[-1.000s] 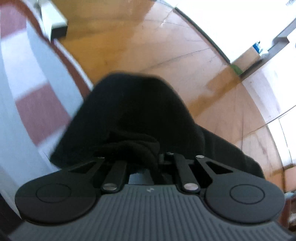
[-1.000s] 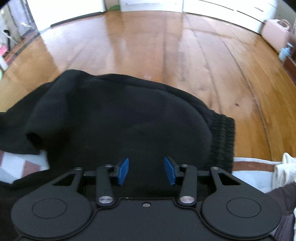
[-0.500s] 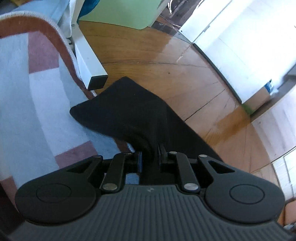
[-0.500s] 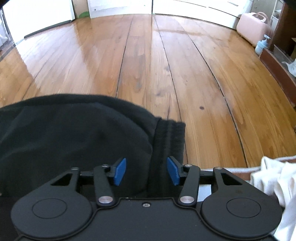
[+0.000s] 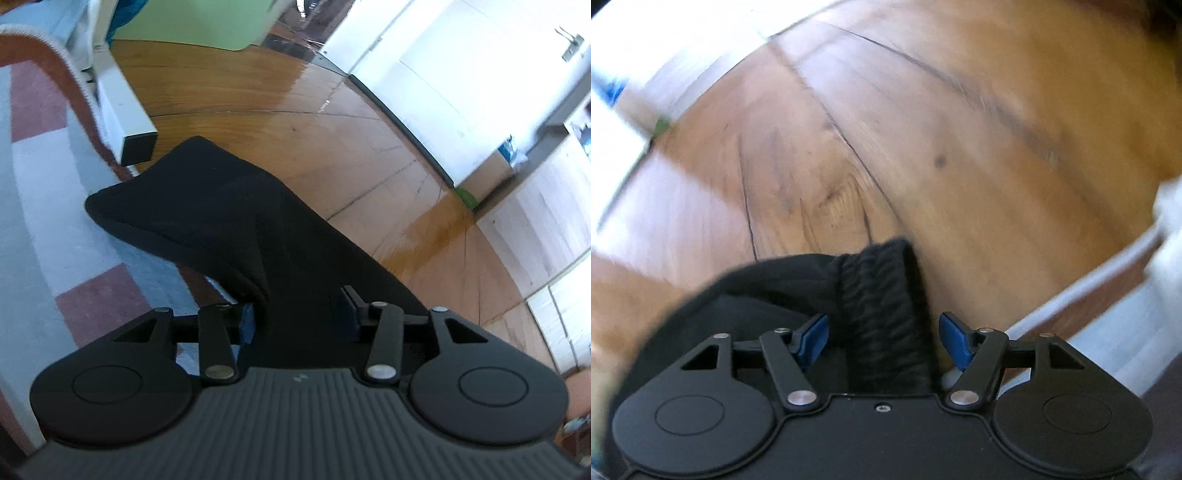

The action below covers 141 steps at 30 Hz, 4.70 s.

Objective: Fold clothes

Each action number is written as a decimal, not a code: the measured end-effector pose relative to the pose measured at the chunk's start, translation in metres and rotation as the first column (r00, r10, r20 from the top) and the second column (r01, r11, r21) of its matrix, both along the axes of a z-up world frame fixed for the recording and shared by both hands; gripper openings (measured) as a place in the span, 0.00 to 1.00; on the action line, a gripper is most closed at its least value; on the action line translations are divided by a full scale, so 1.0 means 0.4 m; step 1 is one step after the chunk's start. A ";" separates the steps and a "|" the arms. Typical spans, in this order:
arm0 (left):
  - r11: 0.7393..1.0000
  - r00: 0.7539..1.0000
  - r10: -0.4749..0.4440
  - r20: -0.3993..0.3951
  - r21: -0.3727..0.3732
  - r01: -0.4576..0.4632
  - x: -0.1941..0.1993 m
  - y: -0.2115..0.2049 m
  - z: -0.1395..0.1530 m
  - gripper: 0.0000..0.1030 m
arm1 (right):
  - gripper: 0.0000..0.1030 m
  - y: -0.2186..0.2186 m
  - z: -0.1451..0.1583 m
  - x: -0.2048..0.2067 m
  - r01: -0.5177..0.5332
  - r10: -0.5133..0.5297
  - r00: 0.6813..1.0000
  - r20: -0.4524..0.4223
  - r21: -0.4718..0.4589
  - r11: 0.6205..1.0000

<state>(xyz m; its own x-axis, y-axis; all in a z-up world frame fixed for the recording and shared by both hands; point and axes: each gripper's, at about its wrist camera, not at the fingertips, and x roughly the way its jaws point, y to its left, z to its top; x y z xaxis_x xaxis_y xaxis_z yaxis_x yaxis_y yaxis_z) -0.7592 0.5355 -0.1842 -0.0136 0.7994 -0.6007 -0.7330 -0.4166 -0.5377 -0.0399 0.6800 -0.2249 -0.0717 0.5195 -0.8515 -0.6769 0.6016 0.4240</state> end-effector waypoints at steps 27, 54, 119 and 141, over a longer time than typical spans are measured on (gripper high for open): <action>0.994 0.994 0.090 0.066 -0.075 -0.085 -0.024 -0.001 -0.015 0.53 | 0.45 0.040 0.203 -0.195 -0.204 0.085 0.775 0.627 0.121 0.972; 0.999 0.996 0.043 0.077 -0.017 -0.042 -0.123 0.071 0.018 0.31 | 0.46 0.081 0.022 -0.568 -0.825 0.811 0.560 0.169 0.023 0.565; 0.955 0.985 0.121 -0.123 -0.256 -0.149 -0.043 -0.356 0.122 0.68 | 0.63 -0.142 0.106 -0.547 -0.692 0.588 0.672 0.450 0.098 0.715; 0.850 0.994 0.093 -0.064 -0.514 -0.113 -0.161 -0.787 0.004 0.72 | 0.64 -0.835 0.090 -0.353 -0.441 0.386 0.847 0.366 0.075 0.895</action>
